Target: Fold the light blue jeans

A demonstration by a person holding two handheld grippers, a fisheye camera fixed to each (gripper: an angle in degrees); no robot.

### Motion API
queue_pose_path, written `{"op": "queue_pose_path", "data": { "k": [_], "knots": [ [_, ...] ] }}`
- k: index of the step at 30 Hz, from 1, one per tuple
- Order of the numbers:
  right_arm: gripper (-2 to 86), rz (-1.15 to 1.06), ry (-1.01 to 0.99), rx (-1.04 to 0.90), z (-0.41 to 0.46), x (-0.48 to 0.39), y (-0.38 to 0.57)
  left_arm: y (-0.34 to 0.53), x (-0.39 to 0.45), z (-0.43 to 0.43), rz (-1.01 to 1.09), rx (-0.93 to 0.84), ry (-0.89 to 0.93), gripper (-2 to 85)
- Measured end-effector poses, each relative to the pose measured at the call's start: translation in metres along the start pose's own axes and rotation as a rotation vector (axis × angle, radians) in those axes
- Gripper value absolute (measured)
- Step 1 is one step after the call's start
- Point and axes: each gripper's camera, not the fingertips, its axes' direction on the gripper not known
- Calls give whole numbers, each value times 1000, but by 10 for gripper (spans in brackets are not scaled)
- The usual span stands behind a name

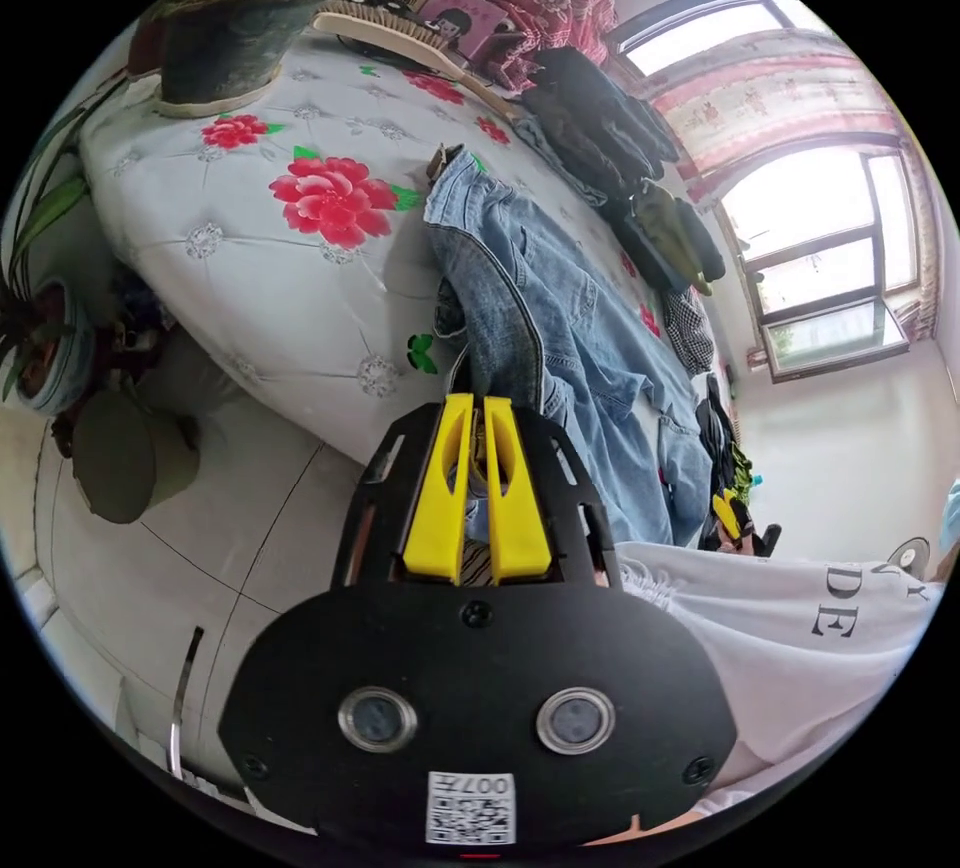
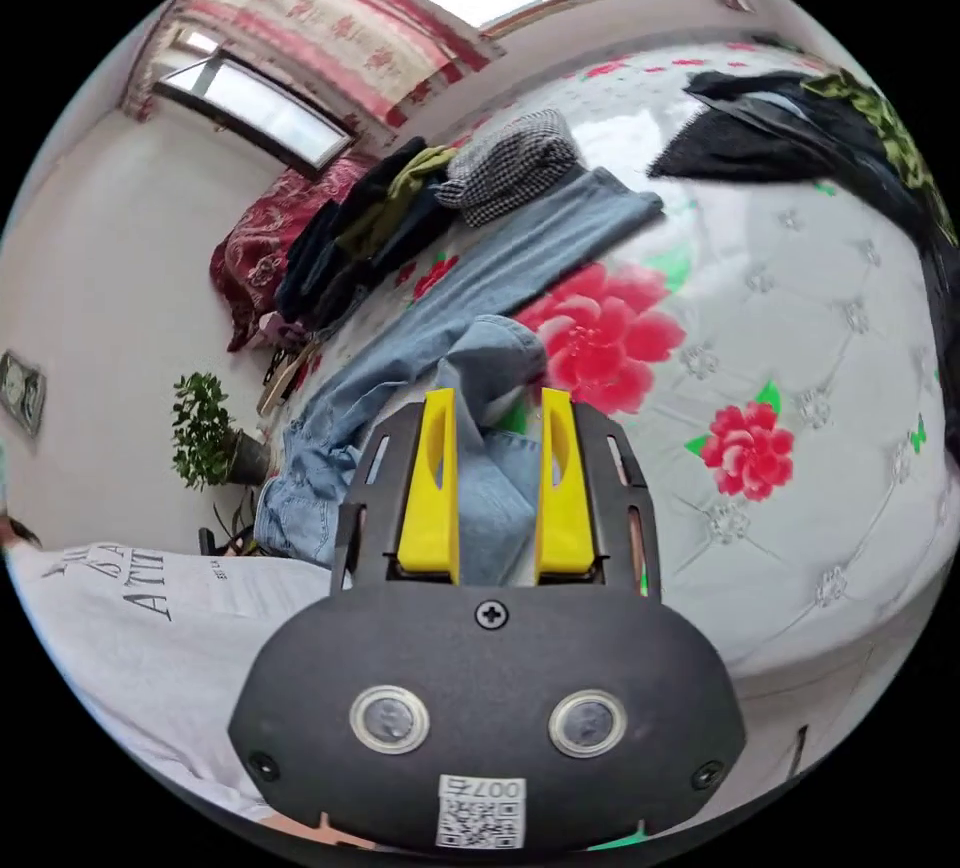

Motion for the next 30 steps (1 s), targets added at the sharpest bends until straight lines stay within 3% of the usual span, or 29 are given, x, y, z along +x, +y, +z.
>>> {"op": "queue_pose_path", "data": {
  "k": [5,11,16,18,21,24,27,30],
  "knots": [
    [115,96,-185,-89,19,30,-5,-15,1,-1,-38,21,37,-7],
    [17,175,-329,-188,86,6,-55,-62,18,-11,-23,71,231,-8],
    [0,-33,-29,256,-122,-65,-75,-96,29,-61,2,90,266,-8],
    [-1,-46,143,299,-179,-81,-57,-92,26,-67,-4,48,229,-8],
    [0,14,320,212,-201,-75,-23,-74,14,-44,-36,-89,119,-8],
    [3,158,550,-20,-136,-29,3,-61,-14,4,-169,-145,175,-6],
    [9,298,652,-286,-76,10,22,-60,-22,41,-214,-227,83,-1],
    [19,225,734,-196,-87,-25,15,-68,-5,29,-158,-214,-22,7]
  ]
}}
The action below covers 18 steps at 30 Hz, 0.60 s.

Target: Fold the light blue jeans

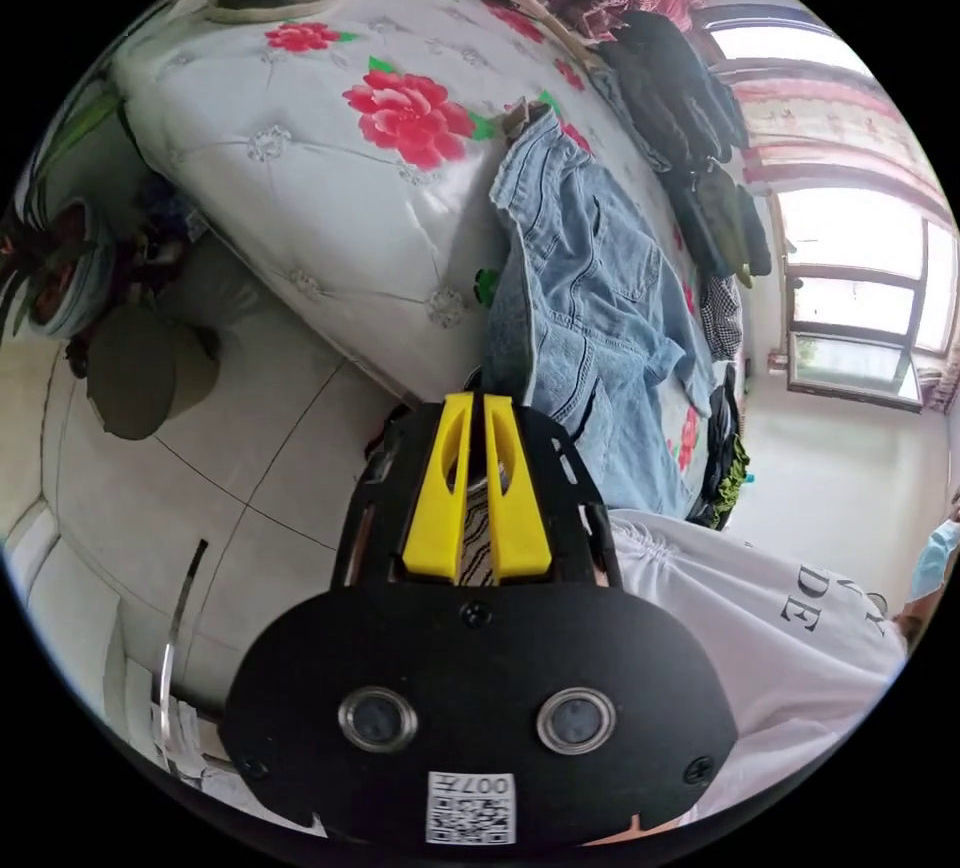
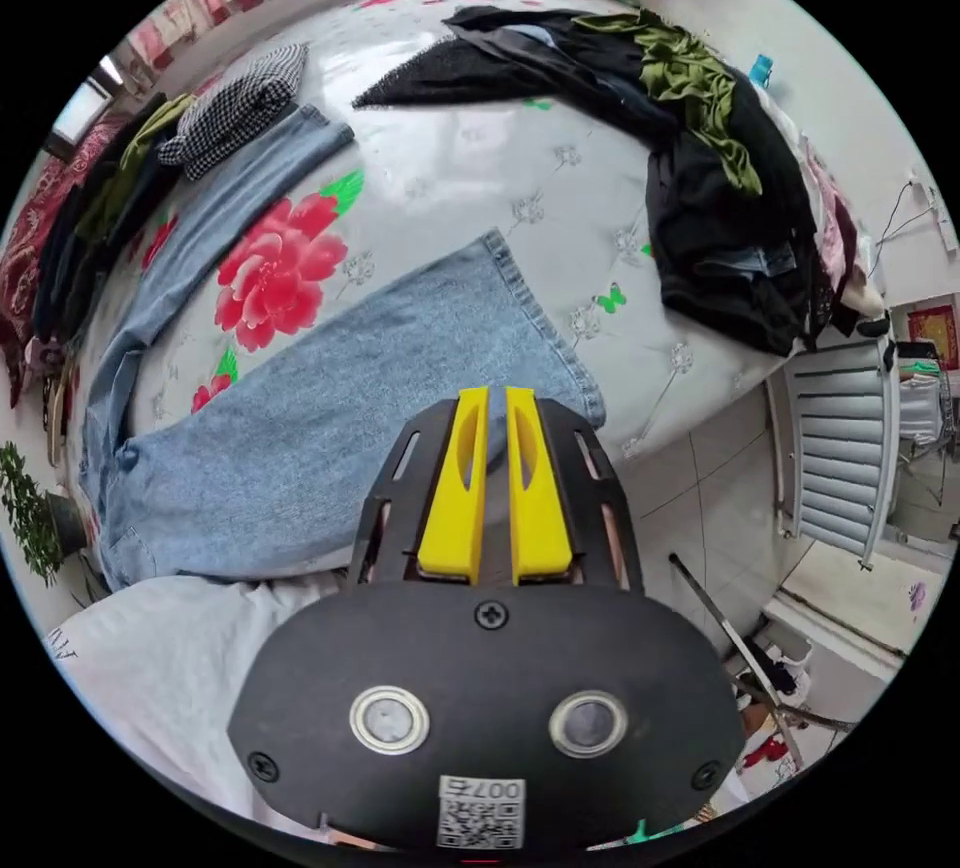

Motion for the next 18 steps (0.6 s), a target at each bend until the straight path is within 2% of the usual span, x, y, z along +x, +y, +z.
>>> {"op": "queue_pose_path", "data": {
  "k": [2,4,8,11,13,16,18],
  "knots": [
    [25,-34,-17,116,-31,-15,-6,-1,10,-19,11,31,-90,17],
    [32,-126,-144,232,-58,-47,-25,-10,31,-42,39,82,-209,31],
    [38,-280,-322,204,-49,-130,-73,-47,97,-38,183,126,-246,46],
    [37,-437,-352,146,-29,-225,-108,-89,187,21,417,49,-152,51],
    [34,-536,-326,102,-15,-297,-130,-109,271,97,623,-85,-64,53],
    [29,-612,-313,79,-11,-364,-150,-110,365,189,862,-197,-58,49],
    [25,-650,-299,74,-11,-391,-156,-107,399,238,951,-288,-123,31]
  ]
}}
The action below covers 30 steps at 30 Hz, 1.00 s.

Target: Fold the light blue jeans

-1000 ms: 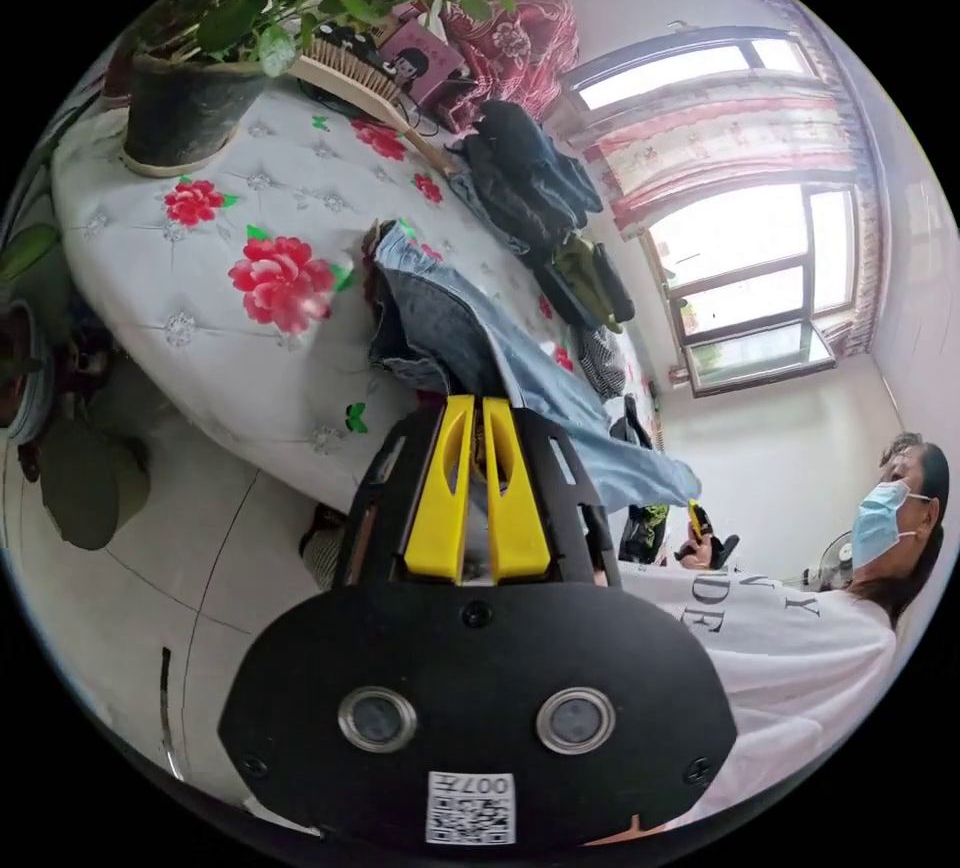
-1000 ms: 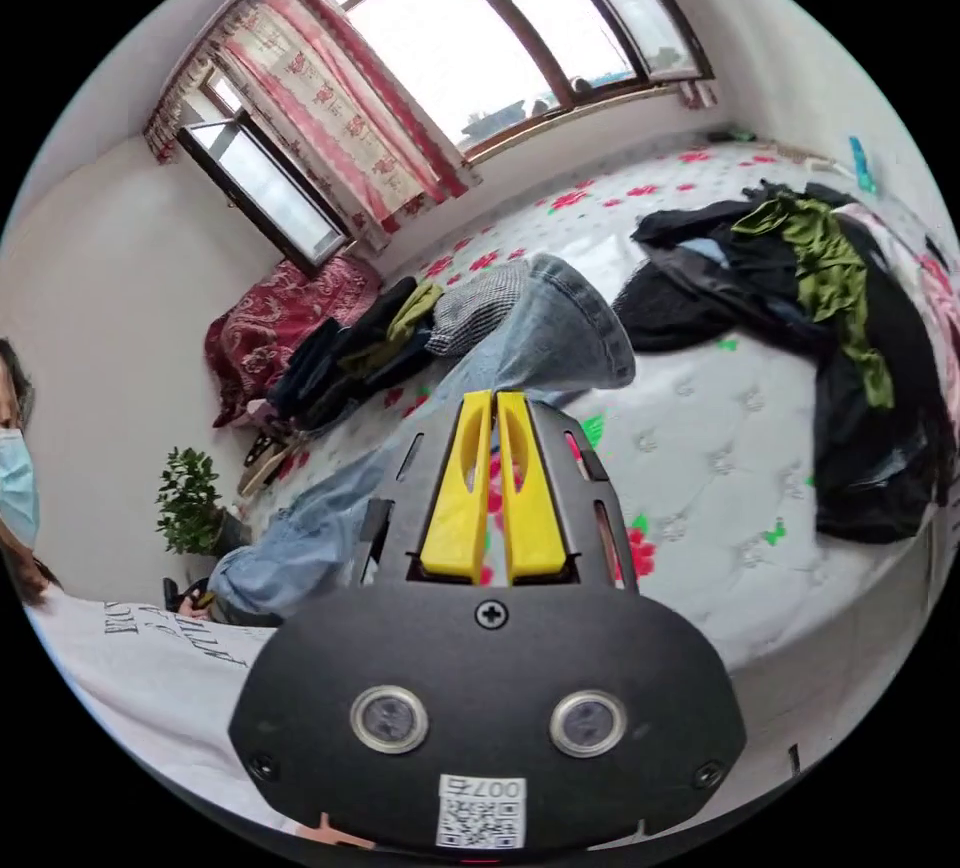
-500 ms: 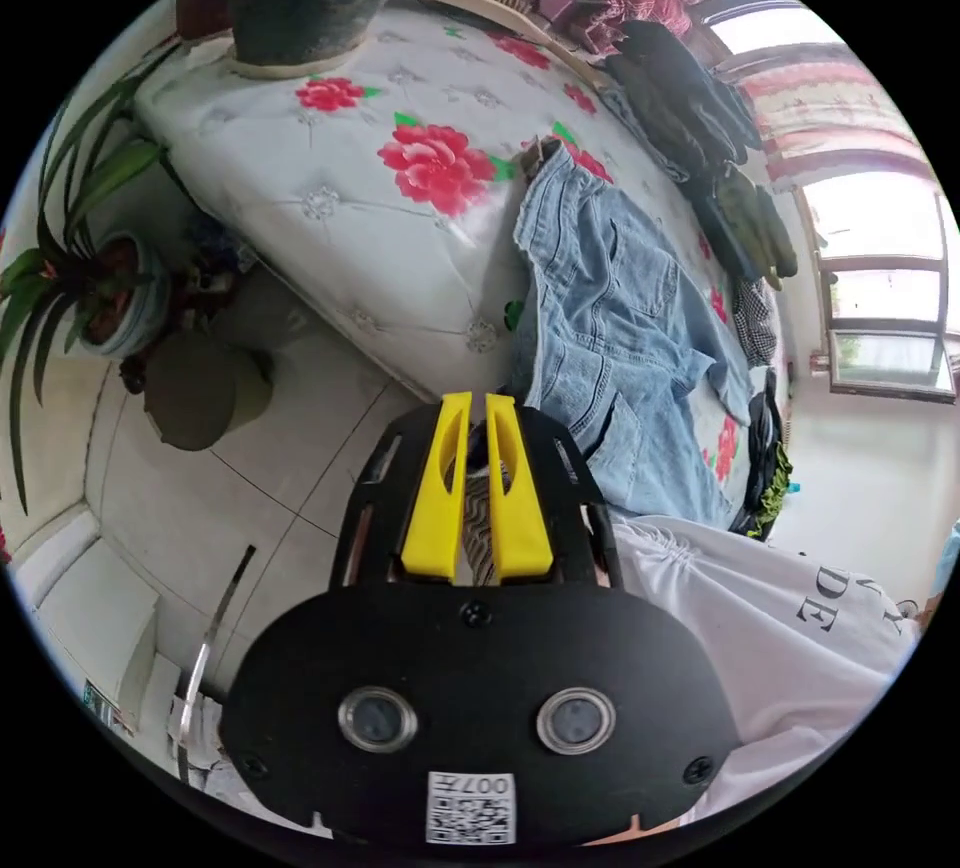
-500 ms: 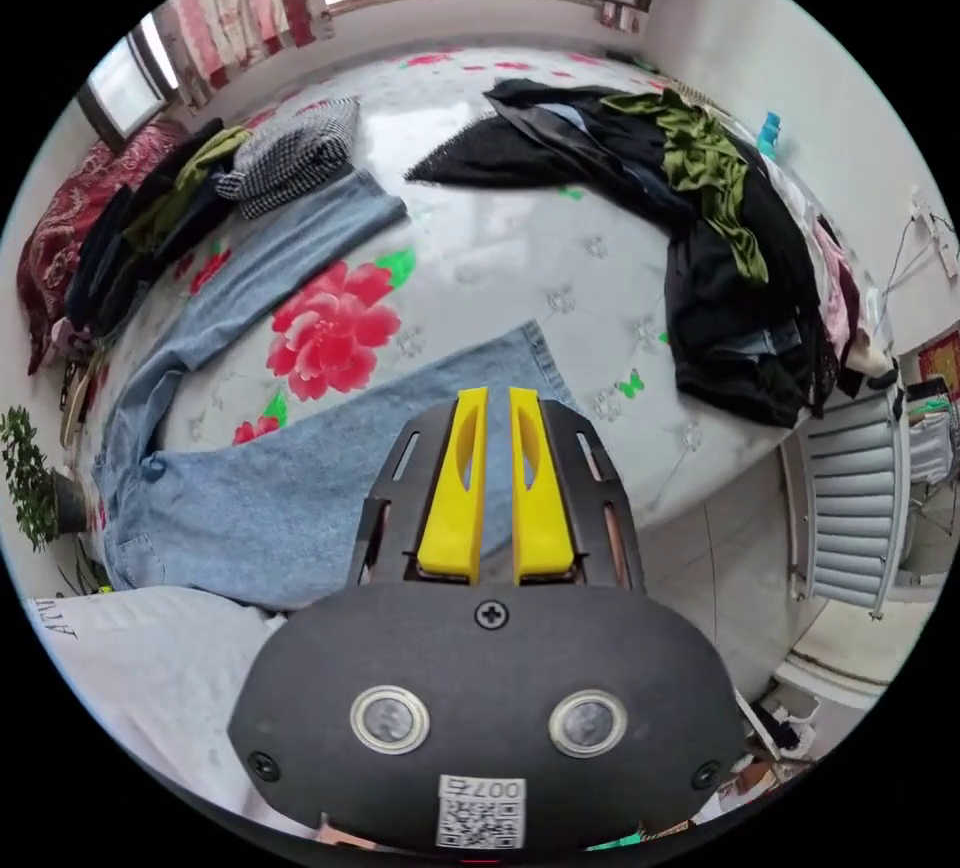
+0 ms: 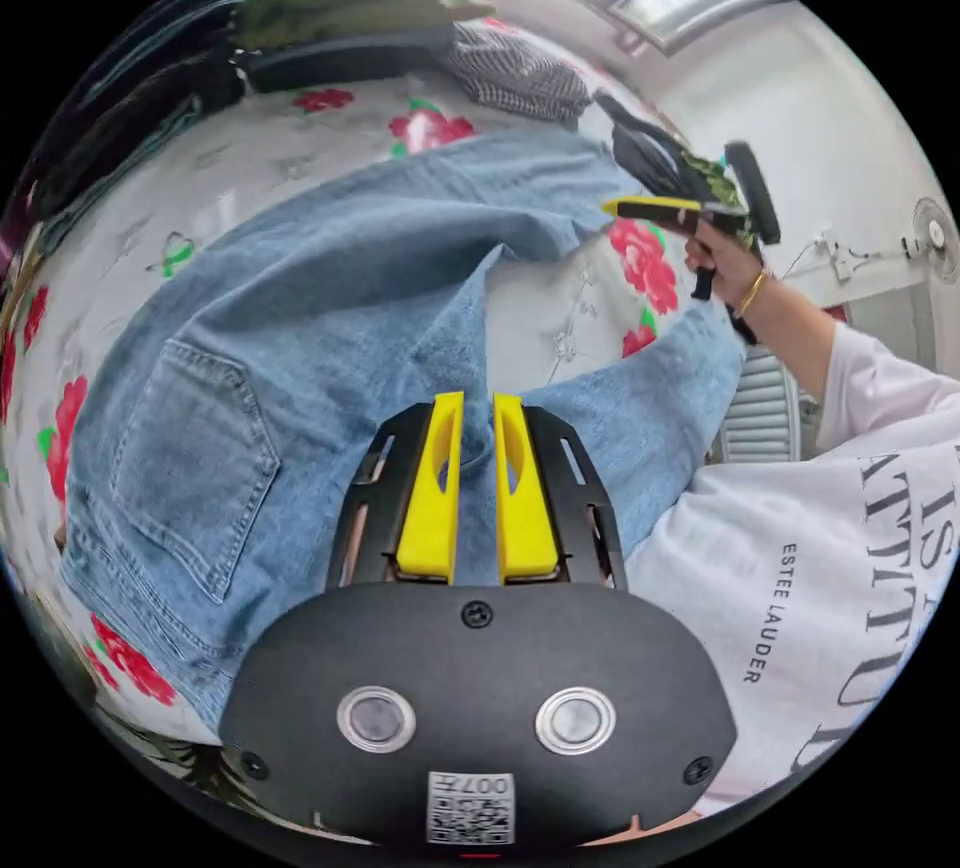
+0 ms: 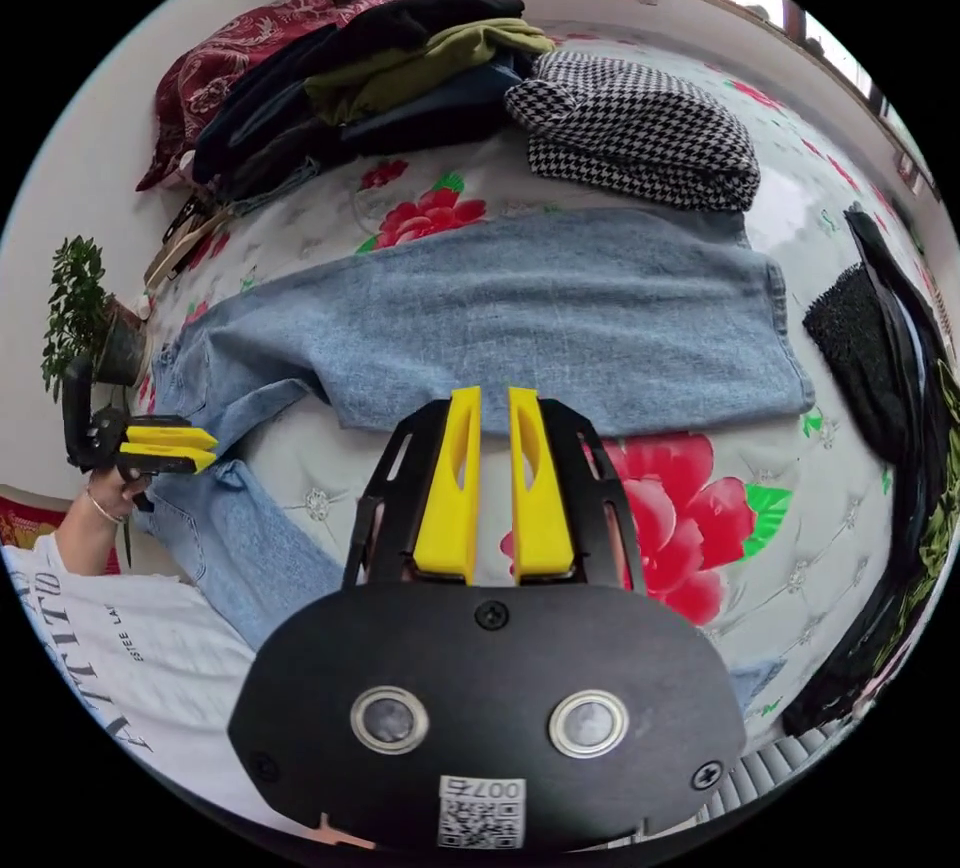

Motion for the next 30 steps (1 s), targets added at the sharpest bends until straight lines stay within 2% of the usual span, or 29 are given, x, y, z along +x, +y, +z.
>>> {"op": "queue_pose_path", "data": {
  "k": [2,3,4,5,6,8,10,11,14,16,19,22,23,24,25,26,28,30],
  "knots": [
    [20,-22,40,-45,11,-11,-14,-17,8,40,55,-156,-77,2],
    [15,-29,78,-98,23,-14,-17,-14,9,47,90,-150,-63,-4],
    [9,-41,107,-155,34,-16,-15,-7,4,47,98,-157,-1,-6],
    [7,-69,100,-89,26,-18,-12,-3,0,50,91,-197,46,-7],
    [3,-64,147,-108,26,-18,-7,7,-8,54,74,-247,139,-8],
    [0,-102,102,-85,18,-22,-3,26,-17,48,52,-220,258,-9],
    [-1,-55,62,-132,9,-25,-8,43,-27,25,-2,-71,390,-8],
    [-1,-33,68,-138,5,-25,-11,46,-30,18,-19,-45,395,-7],
    [-2,22,107,19,-33,-23,-29,60,-51,-32,-125,138,288,1],
    [-2,85,166,64,-47,-11,-54,74,-86,-70,-317,227,29,16],
    [-2,180,337,71,-41,14,-80,91,-137,-90,-579,225,-262,35],
    [-2,280,415,-35,-17,44,-93,93,-176,-77,-716,121,-408,23],
    [-2,275,404,-92,-9,47,-93,91,-182,-70,-719,96,-408,20],
    [-2,185,443,-13,-14,36,-89,90,-180,-69,-698,131,-428,11],
    [-3,161,509,-63,-3,31,-85,87,-176,-65,-695,147,-457,3],
    [-3,104,542,-22,-4,23,-82,84,-173,-64,-693,137,-468,0],
    [-3,-13,724,-83,15,8,-60,67,-155,-53,-633,69,-597,-7],
    [-3,-5,740,-67,14,10,-49,57,-146,-46,-610,73,-671,-8]
  ]
}}
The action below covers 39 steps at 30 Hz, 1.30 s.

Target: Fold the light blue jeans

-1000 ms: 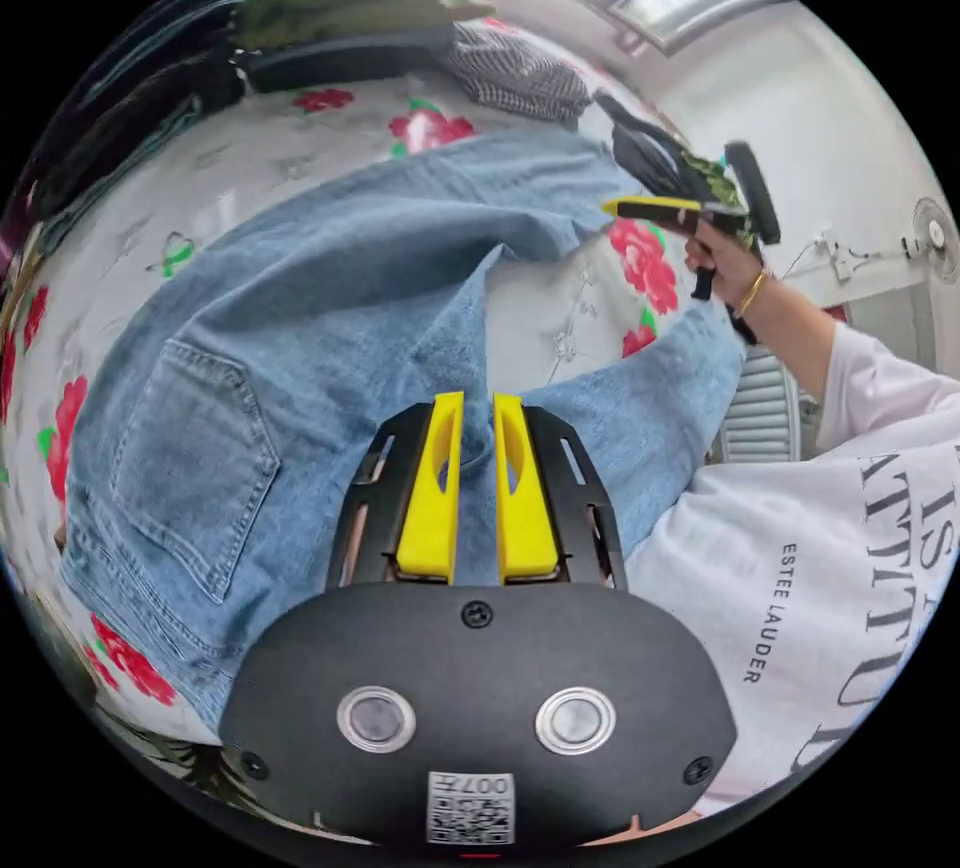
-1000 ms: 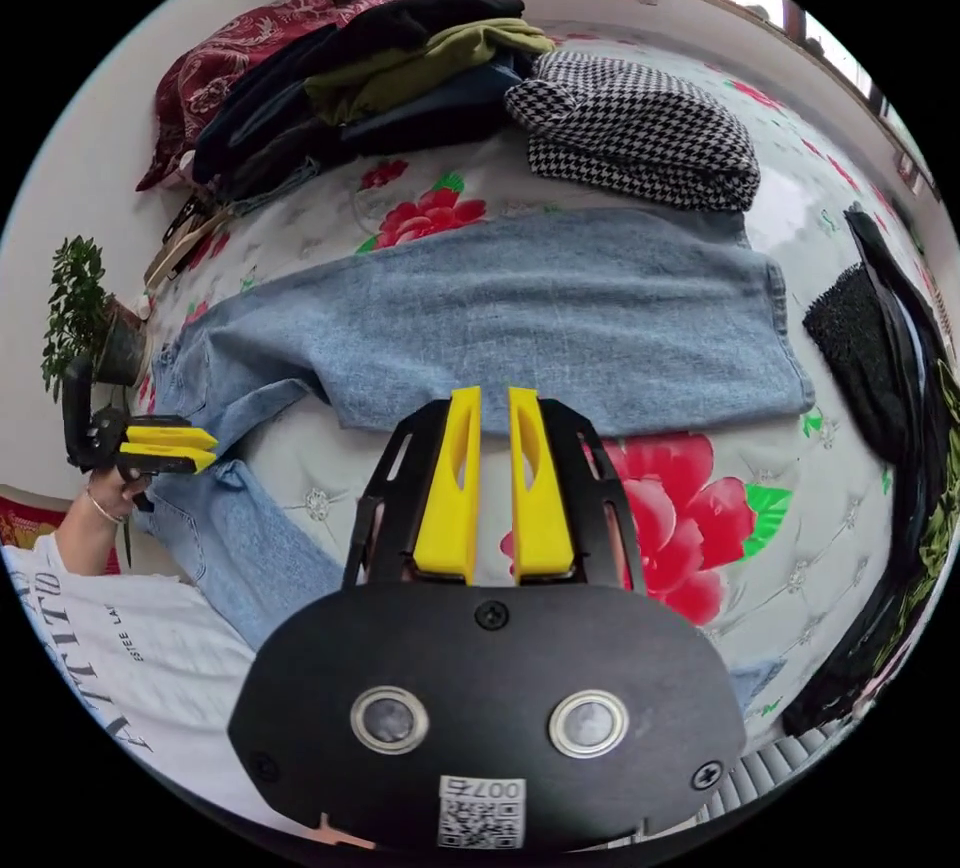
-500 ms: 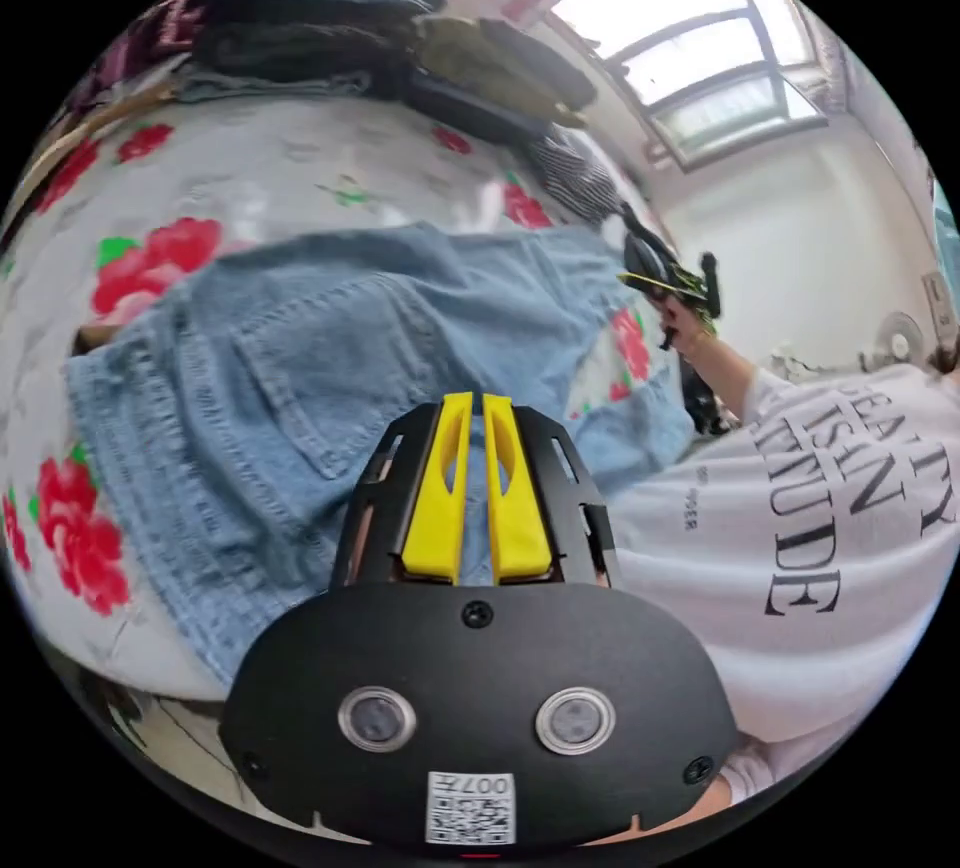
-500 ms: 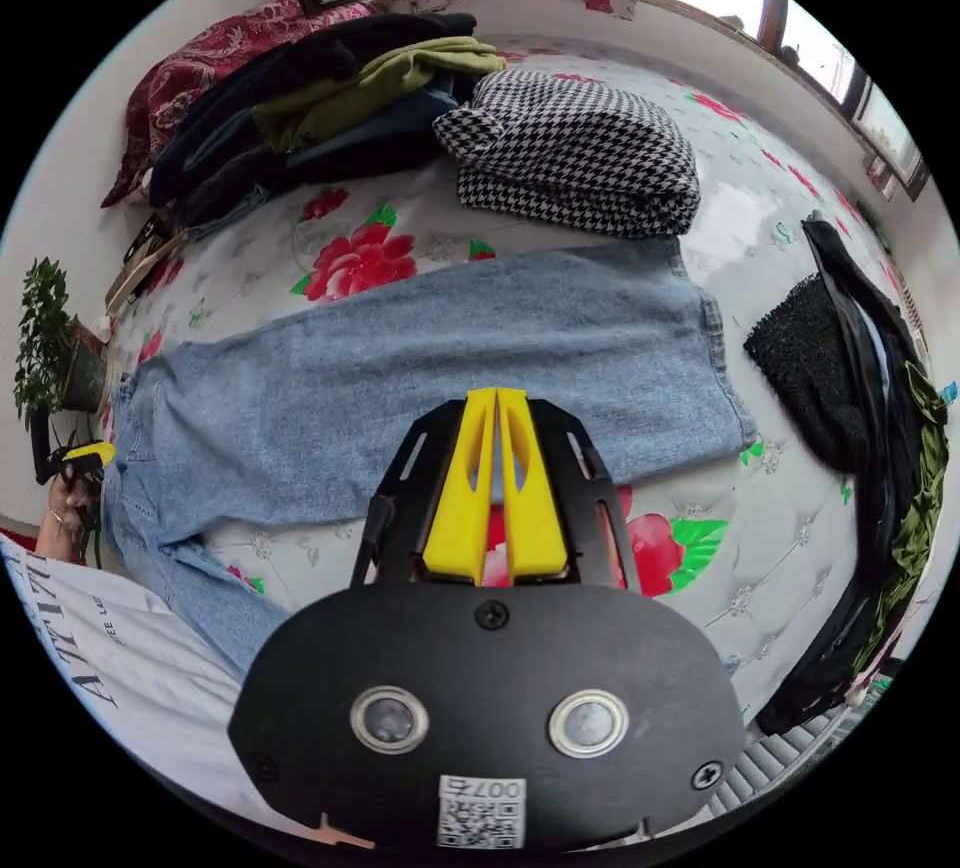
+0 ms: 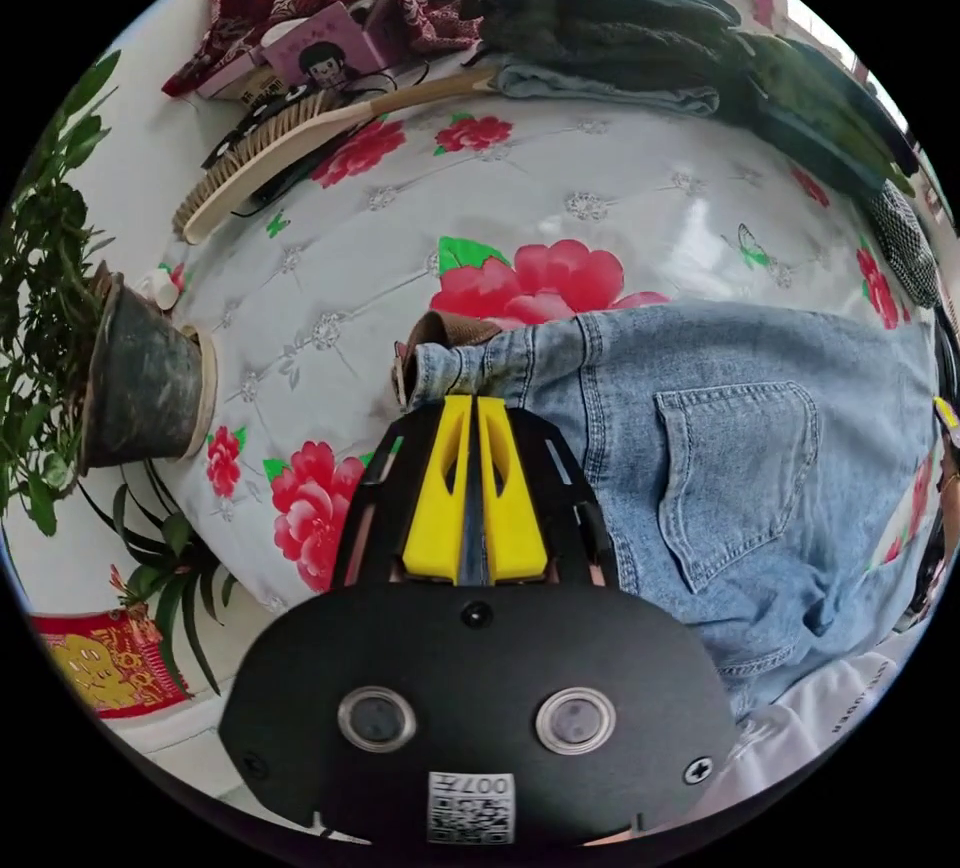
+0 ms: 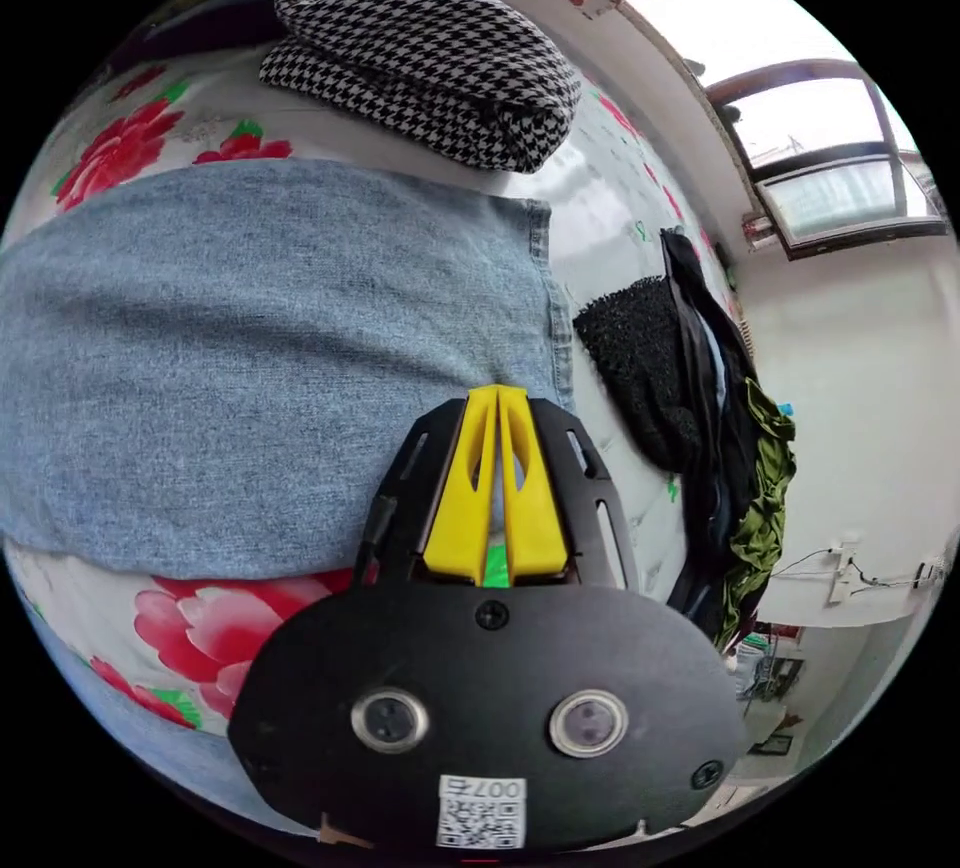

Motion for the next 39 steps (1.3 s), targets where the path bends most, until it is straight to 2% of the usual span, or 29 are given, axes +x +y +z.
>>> {"op": "queue_pose_path", "data": {
  "k": [3,6,8,11,14,16,19,23,26,29,31,33,39],
  "knots": [
    [-3,128,-61,-48,11,26,-10,-4,0,0,-51,65,13,-9],
    [-3,270,-69,-139,25,40,-33,-15,2,2,-10,142,76,-9],
    [-2,279,-54,-207,28,38,-45,-22,-3,2,-43,130,104,-9],
    [-1,318,-77,-65,-6,44,-30,-15,-14,0,-25,104,122,-8],
    [0,407,-280,57,-40,62,17,17,-49,-15,-122,91,211,-2],
    [4,425,-468,115,-57,68,71,70,-78,-42,-174,184,298,11],
    [18,420,-666,119,-62,65,142,154,-113,-69,-232,243,314,31],
    [47,426,-740,84,-64,55,220,260,-164,-81,-332,238,268,53],
    [73,437,-777,53,-61,48,269,334,-207,-64,-421,144,308,65],
    [92,479,-771,8,-56,49,306,388,-235,-31,-517,80,495,84],
    [100,563,-765,0,-51,59,338,415,-247,1,-627,69,737,99],
    [103,651,-780,-21,-43,69,363,423,-252,19,-671,67,869,97],
    [107,938,-706,-87,-17,95,459,408,-266,39,-588,30,1010,48]
  ]
}}
